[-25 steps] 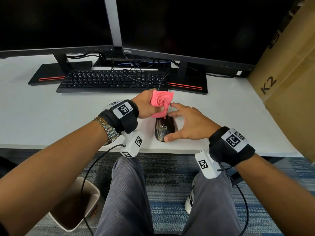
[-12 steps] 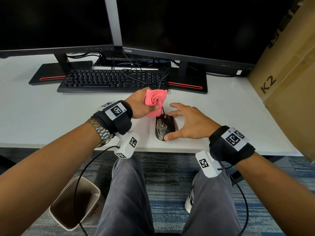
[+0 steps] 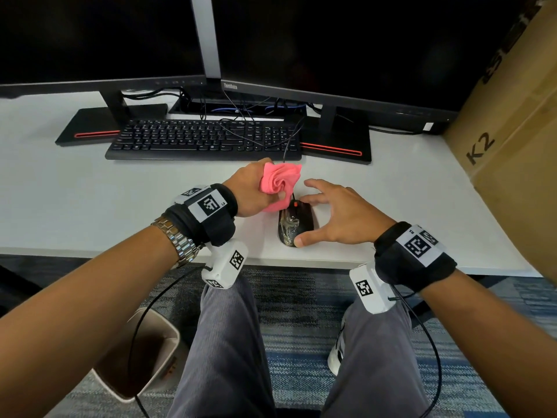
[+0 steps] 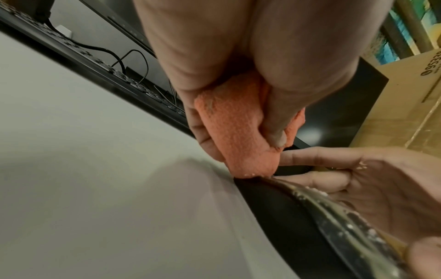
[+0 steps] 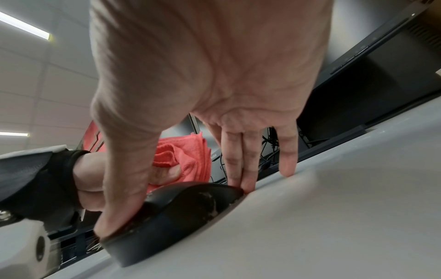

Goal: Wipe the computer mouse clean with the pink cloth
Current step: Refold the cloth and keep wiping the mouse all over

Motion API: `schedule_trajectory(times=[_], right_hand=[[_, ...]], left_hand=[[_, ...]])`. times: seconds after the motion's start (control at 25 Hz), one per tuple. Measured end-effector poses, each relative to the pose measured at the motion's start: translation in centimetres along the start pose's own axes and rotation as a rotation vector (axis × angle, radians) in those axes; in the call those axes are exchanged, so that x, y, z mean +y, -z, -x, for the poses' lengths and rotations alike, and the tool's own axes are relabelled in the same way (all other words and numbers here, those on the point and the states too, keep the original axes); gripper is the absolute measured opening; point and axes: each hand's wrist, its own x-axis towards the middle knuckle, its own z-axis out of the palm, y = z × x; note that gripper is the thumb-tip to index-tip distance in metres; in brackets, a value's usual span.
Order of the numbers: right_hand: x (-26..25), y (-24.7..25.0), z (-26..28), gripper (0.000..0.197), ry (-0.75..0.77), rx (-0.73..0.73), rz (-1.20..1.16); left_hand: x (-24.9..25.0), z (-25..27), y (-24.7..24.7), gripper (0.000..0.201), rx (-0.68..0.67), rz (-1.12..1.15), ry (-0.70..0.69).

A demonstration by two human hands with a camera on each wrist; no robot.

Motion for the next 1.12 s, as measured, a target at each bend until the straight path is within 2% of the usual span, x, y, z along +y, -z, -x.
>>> schedule_trajectory(times=[0.08,0.2,0.36,0.64,0.8,0.92,1.12], right_hand=[[0.0,0.0,0.0,0.123,0.0,-0.001,-0.004],[0.1,0.1,0.0,0.122,0.002,-0.003,0.003],[0.0,0.1,0.0,0.122,0.004,-0.005,0.017],[0.1,0.2,-0.2,0.121,0.002,-0.003,0.016],[0.0,0.2,-0.1,0.118,0.007,-0.006,0.024],[0.0,0.3,-0.1,0.117,0.005,-0.014,0.035],[-0.3,0.5,-0.2,0.116,0.023,-0.029,0.049]], left_hand=[[0.2,0.4,0.0,0.028,0.003,0.028,0.004],[-0.1,0.2,0.1,0.015,0.033,0.023,0.025],[-0.4,-0.3,-0.4,0.025,0.084,0.02,0.069],[-0.6,0.9,-0.5,0.025,0.019,0.048,0.013],[-0.3,1.3,0.0,0.033,-0.019,0.028,-0.015],[-0.3,0.9,0.3,0.024,0.013,-0.006,-0.018],[-0.1,1.0,-0.6,0.026,0.05,0.003,0.012]])
